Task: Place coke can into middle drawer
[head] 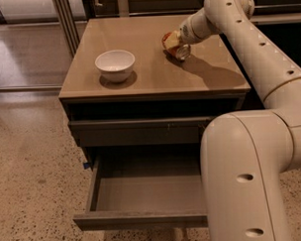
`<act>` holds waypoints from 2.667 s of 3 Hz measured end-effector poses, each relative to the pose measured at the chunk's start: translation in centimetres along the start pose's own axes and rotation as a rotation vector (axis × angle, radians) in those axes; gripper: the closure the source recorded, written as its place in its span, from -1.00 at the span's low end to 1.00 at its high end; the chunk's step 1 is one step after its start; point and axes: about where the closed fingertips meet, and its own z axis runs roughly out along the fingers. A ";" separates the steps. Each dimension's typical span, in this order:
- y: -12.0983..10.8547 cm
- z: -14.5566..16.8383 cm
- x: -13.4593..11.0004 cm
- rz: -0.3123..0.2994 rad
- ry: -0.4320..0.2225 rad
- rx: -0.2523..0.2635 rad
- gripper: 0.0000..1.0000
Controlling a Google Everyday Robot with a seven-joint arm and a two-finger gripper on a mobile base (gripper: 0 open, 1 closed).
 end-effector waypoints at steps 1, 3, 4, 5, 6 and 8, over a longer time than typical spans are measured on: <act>2.8 -3.5 -0.2 -0.101 -0.021 -0.149 1.00; 8.8 -9.9 5.0 -0.188 -0.028 -0.560 1.00; 11.9 -13.6 6.4 -0.179 -0.108 -0.756 1.00; 12.8 -13.7 6.3 -0.172 -0.122 -0.789 1.00; 12.8 -13.7 6.3 -0.172 -0.122 -0.789 1.00; 15.9 -17.5 5.6 -0.287 -0.183 -0.706 1.00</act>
Offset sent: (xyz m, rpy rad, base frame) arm -0.1583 0.0006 0.0562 0.1465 0.0155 0.6173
